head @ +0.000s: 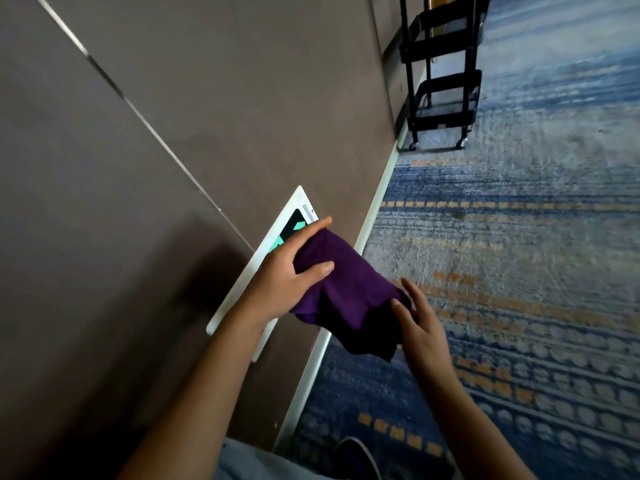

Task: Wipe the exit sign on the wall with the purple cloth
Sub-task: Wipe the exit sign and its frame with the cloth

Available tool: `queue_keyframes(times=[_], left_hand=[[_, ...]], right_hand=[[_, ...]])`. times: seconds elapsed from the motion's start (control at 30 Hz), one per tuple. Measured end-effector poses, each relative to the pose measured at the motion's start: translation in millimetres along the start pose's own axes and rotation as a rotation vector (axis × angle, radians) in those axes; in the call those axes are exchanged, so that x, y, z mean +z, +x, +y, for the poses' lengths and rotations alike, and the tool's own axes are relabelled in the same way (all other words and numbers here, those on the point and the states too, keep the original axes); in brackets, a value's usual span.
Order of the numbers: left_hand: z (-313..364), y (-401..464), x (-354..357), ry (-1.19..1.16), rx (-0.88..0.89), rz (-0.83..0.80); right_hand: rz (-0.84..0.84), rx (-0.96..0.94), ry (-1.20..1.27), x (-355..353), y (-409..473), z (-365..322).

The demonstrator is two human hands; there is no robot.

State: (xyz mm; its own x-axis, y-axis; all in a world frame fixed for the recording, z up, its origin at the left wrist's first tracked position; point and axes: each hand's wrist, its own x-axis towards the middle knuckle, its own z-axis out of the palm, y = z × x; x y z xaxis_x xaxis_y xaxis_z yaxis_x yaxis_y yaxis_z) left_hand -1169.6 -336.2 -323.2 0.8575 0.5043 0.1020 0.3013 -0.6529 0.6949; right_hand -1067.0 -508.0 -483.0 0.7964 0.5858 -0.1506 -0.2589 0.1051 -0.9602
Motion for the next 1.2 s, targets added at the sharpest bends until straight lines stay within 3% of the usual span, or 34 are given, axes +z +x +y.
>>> queue_keyframes(times=[0.13,0.23,0.37,0.6,0.7,0.83,0.9,1.2], left_hand=[[-12.2,-0.5,6.7,0.032,0.016,-0.029],[-8.2,3.0,12.7,0.133,0.059,-0.127],[-6.1,20.3,8.6,0.062,0.037,-0.193],[-35.7,38.4,4.8,0.010,-0.052,-0.115],[-43.0,48.7,9.2,-0.061,-0.121,0.011],[-40.6,60.8,16.5,0.050,-0.060,0.444],[-33.2,61.8,23.1,0.006,-0.023,0.558],[-10.3,57.3,48.3,-0.317,-0.192,0.330]], right_hand=[[0.039,0.005,-0.110,-1.5,18.9,-5.5],[-0.111,-0.108,-0.097,11.5,28.0,-28.7],[-0.411,-0.053,0.101,34.9,52.9,-45.3],[-0.551,-0.082,0.204,50.0,67.4,-15.0],[-0.509,-0.100,0.233,50.5,81.7,-18.3],[-0.282,-0.226,0.098,57.6,102.9,-28.9],[-0.209,-0.234,0.086,60.1,109.0,-28.2],[-0.271,-0.179,0.388,59.8,110.9,-56.8]])
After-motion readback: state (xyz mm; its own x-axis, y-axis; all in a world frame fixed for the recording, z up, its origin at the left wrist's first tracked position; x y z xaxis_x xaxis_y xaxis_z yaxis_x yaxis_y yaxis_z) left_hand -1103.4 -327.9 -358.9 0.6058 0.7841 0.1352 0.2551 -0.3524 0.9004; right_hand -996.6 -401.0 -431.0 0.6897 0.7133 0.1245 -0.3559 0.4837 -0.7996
